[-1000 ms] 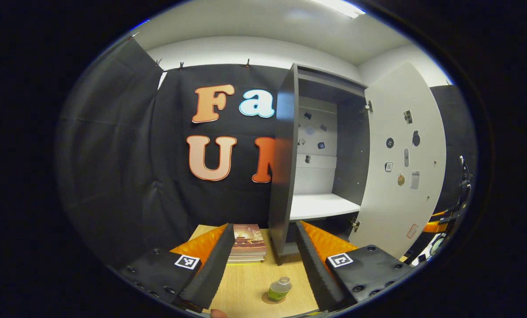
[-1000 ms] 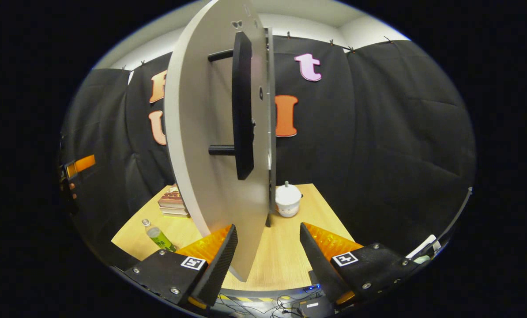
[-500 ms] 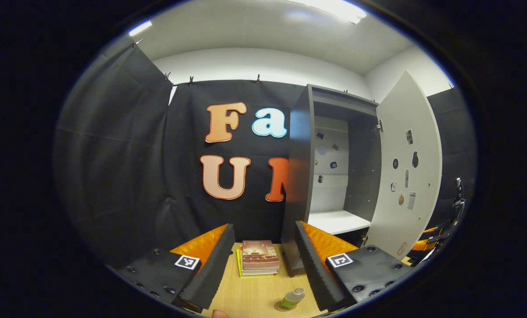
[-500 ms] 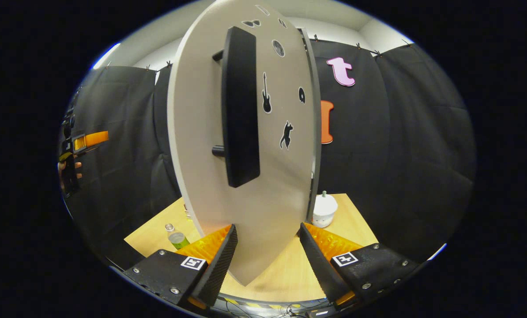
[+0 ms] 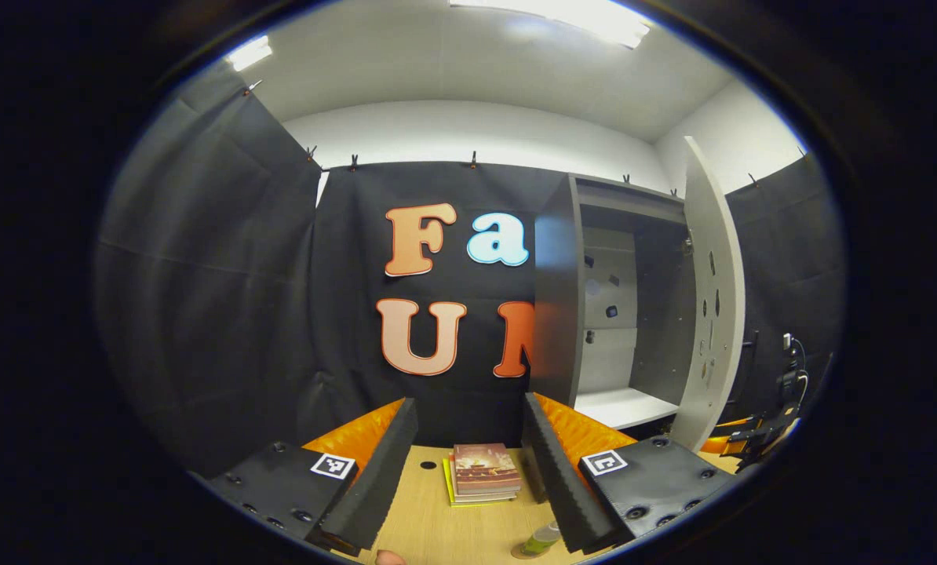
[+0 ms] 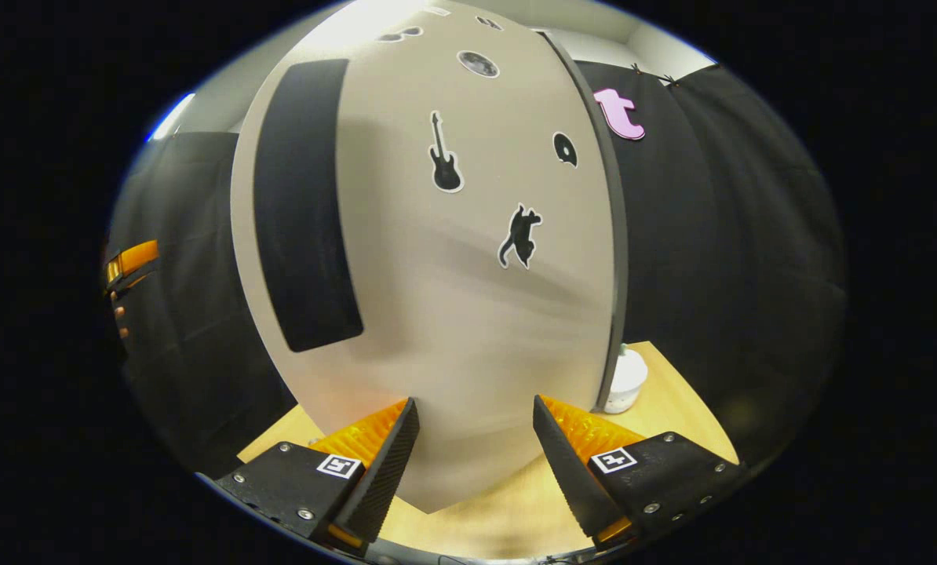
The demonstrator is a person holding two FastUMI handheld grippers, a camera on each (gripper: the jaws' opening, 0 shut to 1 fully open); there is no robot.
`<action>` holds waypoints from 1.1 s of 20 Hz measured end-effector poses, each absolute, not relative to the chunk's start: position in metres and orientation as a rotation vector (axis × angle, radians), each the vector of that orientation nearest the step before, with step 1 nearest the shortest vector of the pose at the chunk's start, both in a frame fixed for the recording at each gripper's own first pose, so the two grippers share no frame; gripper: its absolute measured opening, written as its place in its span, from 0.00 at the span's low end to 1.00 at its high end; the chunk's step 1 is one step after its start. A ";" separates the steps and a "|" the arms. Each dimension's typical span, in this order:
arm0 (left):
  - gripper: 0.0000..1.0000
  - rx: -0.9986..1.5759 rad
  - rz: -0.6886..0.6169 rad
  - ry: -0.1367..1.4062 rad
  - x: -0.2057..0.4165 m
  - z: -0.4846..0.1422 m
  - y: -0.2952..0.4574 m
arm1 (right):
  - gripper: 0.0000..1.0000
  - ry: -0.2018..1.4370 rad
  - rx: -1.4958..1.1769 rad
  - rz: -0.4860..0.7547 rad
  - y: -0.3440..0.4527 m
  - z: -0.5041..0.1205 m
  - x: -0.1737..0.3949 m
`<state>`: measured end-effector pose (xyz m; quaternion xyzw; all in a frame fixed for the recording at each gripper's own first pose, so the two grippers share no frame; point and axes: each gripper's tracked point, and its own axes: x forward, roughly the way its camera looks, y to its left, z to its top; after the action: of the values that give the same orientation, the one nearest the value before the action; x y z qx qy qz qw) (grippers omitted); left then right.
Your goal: Open the cabinet door with the right hand, grasp the bottle in the cabinet with the left hand and place it on the coaster, then close the cabinet door with the right hand.
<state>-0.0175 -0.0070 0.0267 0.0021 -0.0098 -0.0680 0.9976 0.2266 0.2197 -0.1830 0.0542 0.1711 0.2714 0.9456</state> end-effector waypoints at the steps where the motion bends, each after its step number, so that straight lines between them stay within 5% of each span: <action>1: 0.89 0.008 -0.129 -0.021 -0.016 0.028 -0.002 | 0.91 0.345 0.114 0.557 0.229 -0.181 0.231; 22: 0.89 0.007 -0.066 0.019 0.036 0.008 0.069 | 0.91 0.311 0.111 0.451 0.261 -0.172 0.262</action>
<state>0.0362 0.0686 0.0084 0.0034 0.0094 -0.0328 0.9994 0.2617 0.2610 -0.1718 0.0549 0.1536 0.2227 0.9611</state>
